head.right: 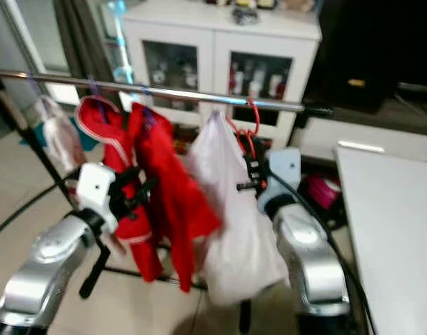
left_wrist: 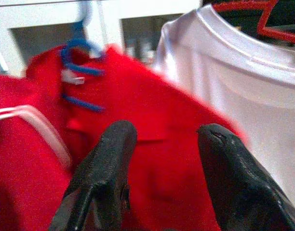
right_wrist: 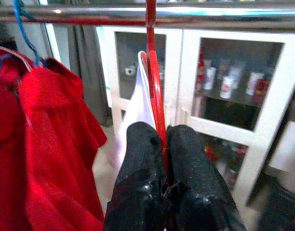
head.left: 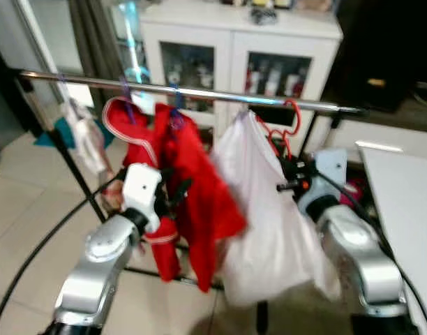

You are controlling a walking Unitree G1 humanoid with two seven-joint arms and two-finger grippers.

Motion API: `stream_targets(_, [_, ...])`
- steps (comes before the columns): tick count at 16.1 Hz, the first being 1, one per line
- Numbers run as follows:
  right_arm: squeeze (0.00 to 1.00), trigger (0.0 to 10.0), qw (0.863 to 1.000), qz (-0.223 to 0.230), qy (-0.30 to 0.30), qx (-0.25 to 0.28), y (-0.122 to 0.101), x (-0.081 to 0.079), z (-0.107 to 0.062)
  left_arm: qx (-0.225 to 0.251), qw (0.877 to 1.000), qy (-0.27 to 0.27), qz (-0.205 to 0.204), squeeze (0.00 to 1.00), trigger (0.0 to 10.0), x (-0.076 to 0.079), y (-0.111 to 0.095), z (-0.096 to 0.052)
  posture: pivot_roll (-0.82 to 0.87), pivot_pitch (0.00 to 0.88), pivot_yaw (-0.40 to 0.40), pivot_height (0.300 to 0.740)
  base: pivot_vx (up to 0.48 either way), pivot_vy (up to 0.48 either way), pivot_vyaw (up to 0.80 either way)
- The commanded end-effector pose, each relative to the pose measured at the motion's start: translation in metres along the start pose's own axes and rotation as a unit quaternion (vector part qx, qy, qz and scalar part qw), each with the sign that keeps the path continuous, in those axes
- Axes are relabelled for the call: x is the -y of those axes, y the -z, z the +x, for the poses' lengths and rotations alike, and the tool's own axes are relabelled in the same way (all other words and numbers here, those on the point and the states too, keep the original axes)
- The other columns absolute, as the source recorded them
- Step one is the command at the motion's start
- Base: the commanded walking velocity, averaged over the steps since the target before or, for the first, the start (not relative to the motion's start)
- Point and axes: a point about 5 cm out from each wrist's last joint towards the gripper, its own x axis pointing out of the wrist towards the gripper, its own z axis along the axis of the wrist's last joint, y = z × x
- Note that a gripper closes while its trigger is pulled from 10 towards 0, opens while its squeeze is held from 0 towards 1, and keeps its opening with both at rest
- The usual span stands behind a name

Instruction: Hang hanger

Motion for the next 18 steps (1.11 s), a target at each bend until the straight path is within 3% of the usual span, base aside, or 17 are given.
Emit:
stream_targets(1, [0.00,10.0,0.999,-0.011,0.009,0.035,-0.017,0.002,0.004,0.012,1.000,0.015,0.007,0.00,10.0,0.000,-0.006,0.002,-0.09,0.000,0.002,0.740,0.000,0.000,0.00])
stream_targets(4, [0.00,10.0,1.000,-0.001,0.027,0.014,-0.023,0.003,0.022,0.028,0.996,0.080,0.022,0.00,10.0,0.000,-0.015,0.002,-0.09,0.000,0.008,0.740,0.000,0.000,0.00])
stream_targets(9, [0.00,10.0,0.997,-0.014,0.004,-0.076,-0.018,-0.005,0.057,0.013,0.985,0.165,0.049,0.00,10.0,0.004,-0.022,0.006,-0.07,0.000,0.005,0.740,0.000,0.000,0.00])
stream_targets(11, [0.00,10.0,0.994,-0.029,0.019,-0.105,-0.021,-0.004,0.080,0.002,0.977,0.205,0.063,0.00,10.0,0.003,-0.024,0.008,-0.07,0.000,0.004,0.740,0.000,0.000,0.00])
stream_targets(13, [0.00,10.0,0.991,-0.021,0.034,-0.129,-0.028,-0.002,0.097,-0.003,0.974,0.216,0.067,0.00,10.0,0.001,-0.025,0.007,-0.06,0.000,0.003,0.740,0.000,0.000,0.00])
stream_targets(15, [0.00,10.0,0.988,-0.016,0.037,-0.147,-0.027,-0.003,0.103,-0.003,0.973,0.220,0.068,0.00,10.0,0.001,-0.025,0.007,-0.06,0.000,0.001,0.740,0.000,0.000,0.00])
stream_targets(18, [0.00,10.0,0.979,0.001,0.030,-0.201,-0.010,-0.005,0.107,-0.008,0.971,0.228,0.067,0.00,10.0,0.002,-0.024,0.006,-0.06,0.000,0.001,0.740,0.000,0.000,0.00])
